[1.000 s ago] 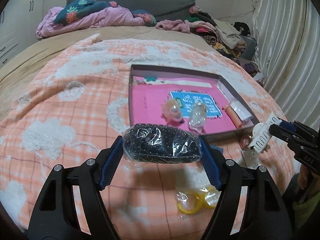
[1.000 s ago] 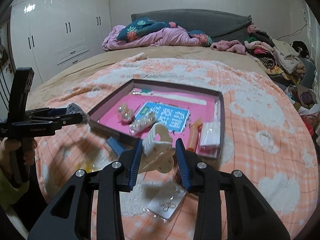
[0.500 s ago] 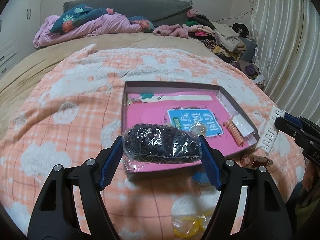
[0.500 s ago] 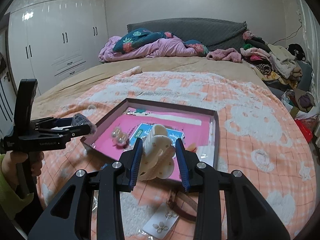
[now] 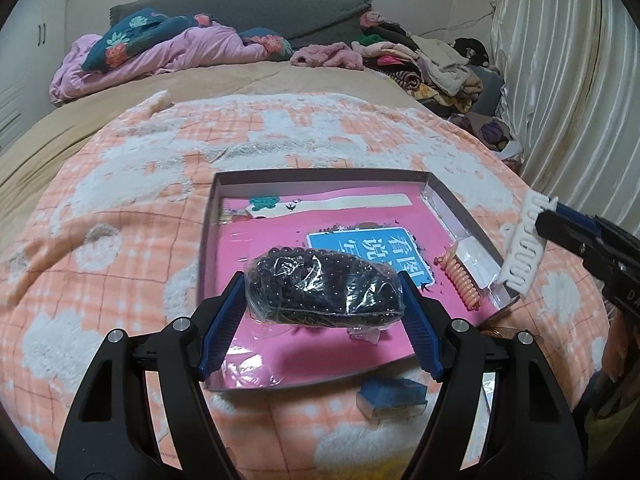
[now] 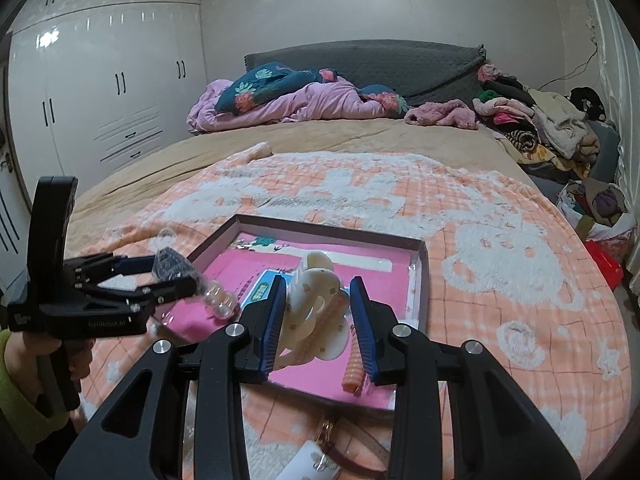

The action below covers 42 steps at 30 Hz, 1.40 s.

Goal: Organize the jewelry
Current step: 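Carry the bead bag into the pink box with the left tool while the right carries the clip, then open the left tool to release the bead bag while the right tool releases the claw clip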

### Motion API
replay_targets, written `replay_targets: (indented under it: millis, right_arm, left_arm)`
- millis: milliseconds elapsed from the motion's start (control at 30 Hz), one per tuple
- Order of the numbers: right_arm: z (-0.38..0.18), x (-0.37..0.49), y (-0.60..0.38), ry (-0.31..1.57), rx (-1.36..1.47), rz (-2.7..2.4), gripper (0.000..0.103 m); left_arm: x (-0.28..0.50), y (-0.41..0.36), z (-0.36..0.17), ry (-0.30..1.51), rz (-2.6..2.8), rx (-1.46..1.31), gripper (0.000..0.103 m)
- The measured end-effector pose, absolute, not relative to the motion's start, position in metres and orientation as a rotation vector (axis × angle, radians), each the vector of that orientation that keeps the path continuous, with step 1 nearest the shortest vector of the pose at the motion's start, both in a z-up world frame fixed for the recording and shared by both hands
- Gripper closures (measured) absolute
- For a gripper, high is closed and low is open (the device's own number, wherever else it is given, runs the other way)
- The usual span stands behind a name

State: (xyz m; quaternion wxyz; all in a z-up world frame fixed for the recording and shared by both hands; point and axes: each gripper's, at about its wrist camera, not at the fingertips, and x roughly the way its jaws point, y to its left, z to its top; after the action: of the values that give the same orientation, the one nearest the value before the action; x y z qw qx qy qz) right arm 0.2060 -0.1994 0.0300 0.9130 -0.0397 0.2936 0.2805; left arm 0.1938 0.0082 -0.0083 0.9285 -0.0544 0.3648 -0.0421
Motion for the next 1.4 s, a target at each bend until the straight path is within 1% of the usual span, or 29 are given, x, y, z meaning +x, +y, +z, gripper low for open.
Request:
replay_targets:
  millis: [267, 667, 800, 1100, 1267, 1400]
  right_arm:
    - [0.025, 0.227, -0.192, 0.614, -0.089, 0.565, 0.072]
    - [-0.004, 0.25, -0.187, 0.683, -0.077, 0.543, 0.072]
    - [-0.014, 0.256, -0.191, 0.715, -0.062, 0.523, 0.072]
    - [-0.028, 0.264, -0.197, 0.772, -0.036, 0.506, 0.072]
    - [-0.029, 0.263, -0.198, 0.777, -0.032, 0.502, 0.068]
    - [-0.026, 0.26, -0.202, 0.774, -0.017, 0.5, 0.058]
  left_arm:
    - [0.203, 0.004, -0.028, 0.794, -0.098, -0.099, 0.037]
    - [0.209, 0.001, -0.045, 0.828, -0.094, -0.08, 0.036]
    - [0.209, 0.005, -0.044, 0.823, -0.081, -0.089, 0.028]
    - [0.205, 0.016, -0.04, 0.805, -0.045, -0.097, 0.022]
    - [0.203, 0.021, -0.036, 0.796, -0.028, -0.097, 0.021]
    - [0.201, 0.025, -0.033, 0.787, -0.015, -0.101, 0.019]
